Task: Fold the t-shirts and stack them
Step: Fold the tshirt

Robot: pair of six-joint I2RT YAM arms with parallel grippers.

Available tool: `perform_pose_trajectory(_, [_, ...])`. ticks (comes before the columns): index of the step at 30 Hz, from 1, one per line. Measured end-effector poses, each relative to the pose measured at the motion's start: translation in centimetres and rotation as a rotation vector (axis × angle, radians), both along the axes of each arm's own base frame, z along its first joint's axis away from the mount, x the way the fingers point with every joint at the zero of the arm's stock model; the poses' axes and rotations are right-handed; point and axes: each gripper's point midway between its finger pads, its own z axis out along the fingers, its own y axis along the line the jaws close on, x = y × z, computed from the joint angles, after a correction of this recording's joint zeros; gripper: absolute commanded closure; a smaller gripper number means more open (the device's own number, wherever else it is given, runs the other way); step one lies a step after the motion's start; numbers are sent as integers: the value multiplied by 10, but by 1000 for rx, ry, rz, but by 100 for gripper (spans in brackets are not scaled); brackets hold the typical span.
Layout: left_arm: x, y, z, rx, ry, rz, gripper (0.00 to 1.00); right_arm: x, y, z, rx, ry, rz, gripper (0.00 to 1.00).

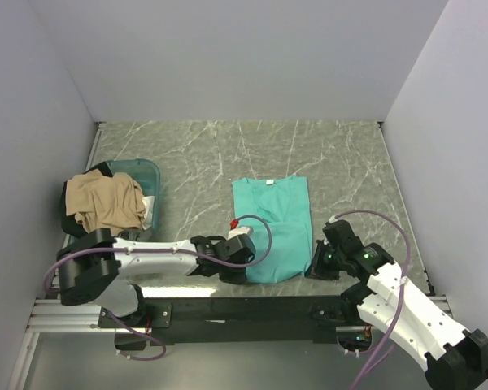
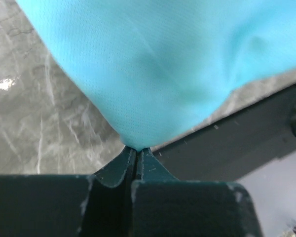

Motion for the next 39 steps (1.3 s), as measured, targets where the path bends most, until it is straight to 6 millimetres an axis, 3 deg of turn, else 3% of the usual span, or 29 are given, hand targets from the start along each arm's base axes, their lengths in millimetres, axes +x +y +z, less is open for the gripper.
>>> perform_pose_trajectory(10, [-2,9,67,-170,-80,-15,99,-10,5,21,69,-58,65,100])
perform_pose_trajectory(15, [7,20,81,-166,-130,16,99,4,6,49,66,-129,70,100])
perform_pose_trajectory(18, [24,25,86,-159,-160,57,99,21,7,67,48,-186,57,100])
perform_pose_trajectory(23, [72,43,97,-174,-224,177,99,53,6,84,-21,-248,30,100])
perform_pose_trajectory(31, [128,41,139,-265,-364,228,99,105,2,118,-95,-382,-35,100])
perform_pose_trajectory(39, [178,44,138,-296,-403,262,99,140,-3,125,-95,-417,-95,100])
